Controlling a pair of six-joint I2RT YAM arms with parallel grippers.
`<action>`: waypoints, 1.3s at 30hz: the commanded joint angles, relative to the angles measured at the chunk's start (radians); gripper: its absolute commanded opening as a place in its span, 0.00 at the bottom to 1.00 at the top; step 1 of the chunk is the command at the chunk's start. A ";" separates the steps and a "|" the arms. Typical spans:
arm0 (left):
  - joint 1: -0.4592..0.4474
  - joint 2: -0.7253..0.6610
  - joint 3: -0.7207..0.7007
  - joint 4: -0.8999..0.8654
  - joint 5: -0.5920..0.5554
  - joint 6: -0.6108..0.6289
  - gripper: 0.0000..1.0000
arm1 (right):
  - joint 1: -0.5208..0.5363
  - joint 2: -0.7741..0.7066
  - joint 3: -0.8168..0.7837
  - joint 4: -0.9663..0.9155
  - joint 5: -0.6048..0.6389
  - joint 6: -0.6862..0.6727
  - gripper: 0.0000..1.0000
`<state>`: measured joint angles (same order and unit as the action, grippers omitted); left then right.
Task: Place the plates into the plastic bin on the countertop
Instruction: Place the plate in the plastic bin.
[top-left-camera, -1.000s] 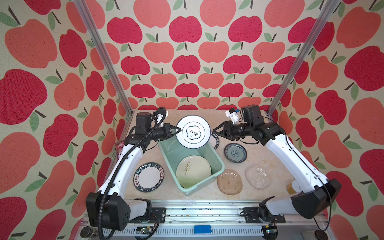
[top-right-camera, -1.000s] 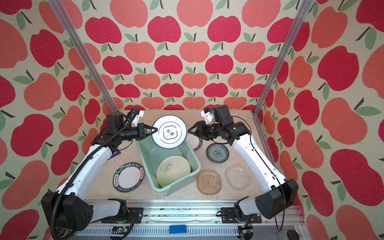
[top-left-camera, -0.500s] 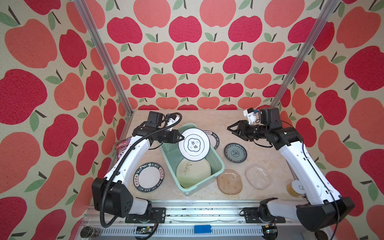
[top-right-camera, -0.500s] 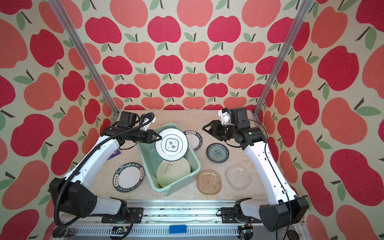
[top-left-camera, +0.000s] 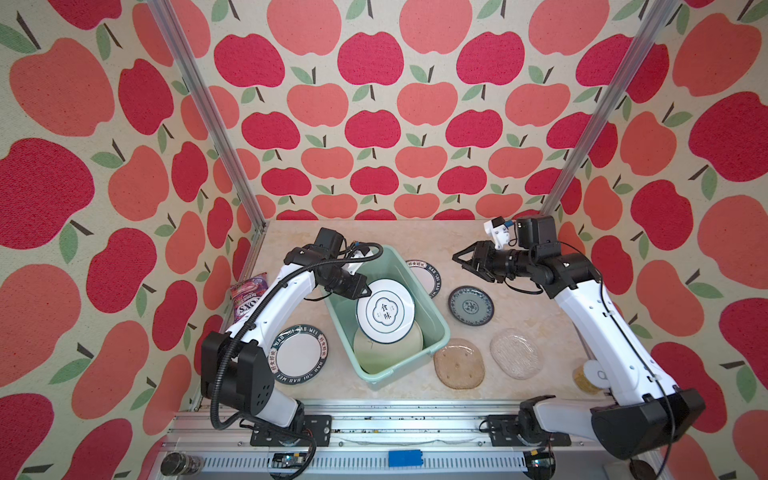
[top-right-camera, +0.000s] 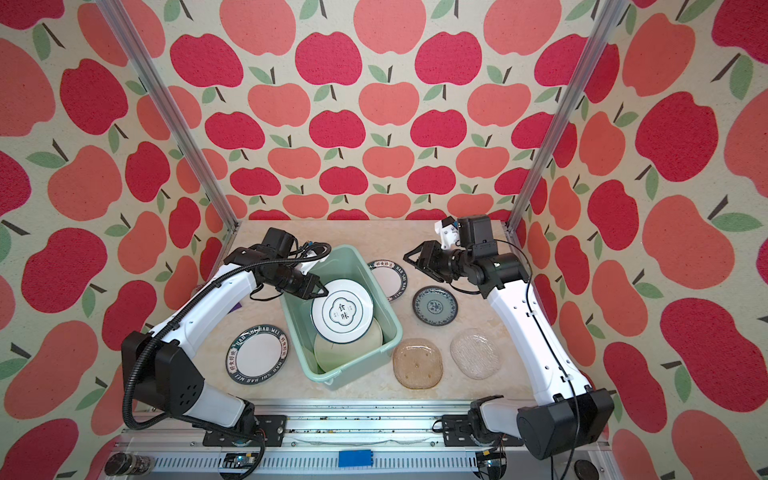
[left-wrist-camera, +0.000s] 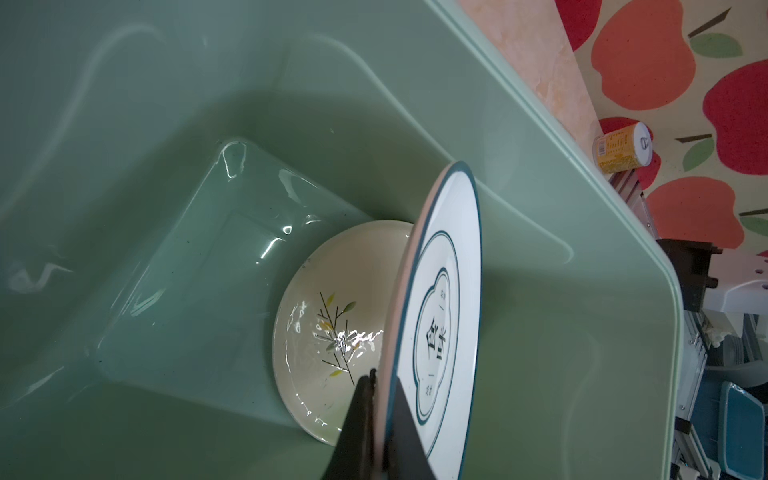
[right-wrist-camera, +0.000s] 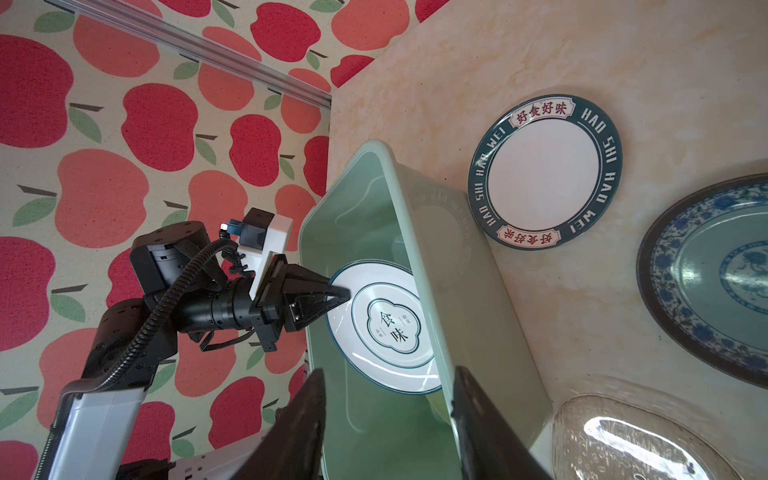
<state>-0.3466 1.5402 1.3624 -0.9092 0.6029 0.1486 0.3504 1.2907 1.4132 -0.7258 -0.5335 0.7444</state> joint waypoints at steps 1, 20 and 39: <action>-0.035 0.031 0.040 -0.080 -0.046 0.090 0.00 | -0.008 0.007 -0.006 0.009 -0.016 -0.005 0.51; -0.097 0.142 -0.057 0.008 0.014 0.092 0.00 | -0.007 0.045 0.040 0.007 -0.018 0.001 0.51; -0.097 0.264 -0.138 0.057 0.083 0.077 0.04 | 0.004 0.073 0.106 -0.024 0.000 -0.010 0.51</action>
<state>-0.4335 1.7645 1.2575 -0.8577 0.7013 0.2260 0.3511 1.3537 1.4879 -0.7280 -0.5354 0.7444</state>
